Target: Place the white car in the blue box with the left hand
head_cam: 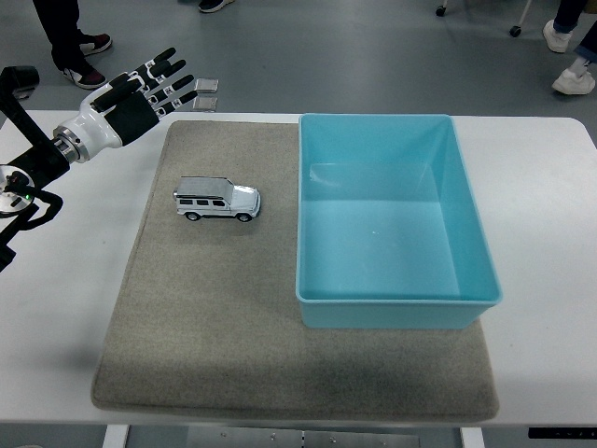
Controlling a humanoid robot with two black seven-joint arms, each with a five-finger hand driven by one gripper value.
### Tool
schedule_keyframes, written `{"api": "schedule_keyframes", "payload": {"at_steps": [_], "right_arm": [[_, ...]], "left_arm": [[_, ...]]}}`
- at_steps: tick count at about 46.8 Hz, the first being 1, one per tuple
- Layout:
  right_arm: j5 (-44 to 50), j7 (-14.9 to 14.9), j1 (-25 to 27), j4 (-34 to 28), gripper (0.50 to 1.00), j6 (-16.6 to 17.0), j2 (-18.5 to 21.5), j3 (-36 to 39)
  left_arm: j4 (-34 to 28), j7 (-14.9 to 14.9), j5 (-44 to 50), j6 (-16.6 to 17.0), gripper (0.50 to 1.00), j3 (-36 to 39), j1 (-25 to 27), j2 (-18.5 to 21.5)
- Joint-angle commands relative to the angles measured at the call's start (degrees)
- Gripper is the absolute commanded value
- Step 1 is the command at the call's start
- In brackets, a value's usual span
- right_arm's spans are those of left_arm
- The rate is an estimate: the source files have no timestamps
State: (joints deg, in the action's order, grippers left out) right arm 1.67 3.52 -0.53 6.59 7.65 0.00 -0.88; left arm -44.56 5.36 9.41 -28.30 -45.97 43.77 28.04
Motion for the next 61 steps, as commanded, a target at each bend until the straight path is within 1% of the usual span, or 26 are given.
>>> {"api": "schedule_keyframes", "payload": {"at_steps": [1,19,22,27,30,34,38,41,43,45,51,57,61], "right_arm": [[0.0,0.0,0.0,0.0,0.936,0.0,0.0,0.0],[0.0,0.0,0.0,0.0,0.936,0.0,0.0,0.0],[0.0,0.0,0.0,0.0,0.936,0.0,0.0,0.0],[0.0,0.0,0.0,0.0,0.936,0.0,0.0,0.0],[0.0,0.0,0.0,0.0,0.936,0.0,0.0,0.0],[0.0,0.0,0.0,0.0,0.936,0.0,0.0,0.0],[0.0,0.0,0.0,0.0,0.936,0.0,0.0,0.0],[0.0,0.0,0.0,0.0,0.936,0.0,0.0,0.0],[0.0,0.0,0.0,0.0,0.936,0.0,0.0,0.0],[0.0,0.0,0.0,0.0,0.936,0.0,0.0,0.0],[0.0,0.0,0.0,0.0,0.936,0.0,0.0,0.0],[0.0,0.0,0.0,0.0,0.936,0.0,0.0,0.0],[0.0,0.0,0.0,0.0,0.936,0.0,0.0,0.0]], "left_arm": [[-0.1,0.0,0.0,0.0,1.0,0.1,0.0,0.0],[0.3,-0.3,-0.1,-0.1,1.0,0.7,0.1,0.1],[0.3,-1.2,-0.2,-0.8,1.0,0.7,0.0,0.2],[0.3,-4.6,-1.9,-0.9,1.0,1.3,0.0,0.6],[0.3,-6.5,-6.7,-1.0,0.999,2.1,0.1,0.9],[-0.2,-9.1,-17.1,-0.9,0.999,2.2,0.3,1.7],[-0.4,-13.4,-27.2,-0.9,0.999,2.1,0.4,1.8],[-0.4,-16.9,-33.0,-0.9,0.999,2.3,0.6,2.2],[-0.7,-18.6,-36.5,-0.9,0.999,2.4,0.7,2.5],[-1.5,-19.8,-39.7,-0.8,0.999,2.5,0.7,3.3],[-4.7,-20.7,-47.6,-0.2,0.999,3.4,0.8,6.1],[-7.8,-20.8,-53.4,-0.1,0.999,4.2,0.8,8.6],[-9.6,-20.9,-57.3,0.6,0.996,5.2,0.8,10.2]]}}
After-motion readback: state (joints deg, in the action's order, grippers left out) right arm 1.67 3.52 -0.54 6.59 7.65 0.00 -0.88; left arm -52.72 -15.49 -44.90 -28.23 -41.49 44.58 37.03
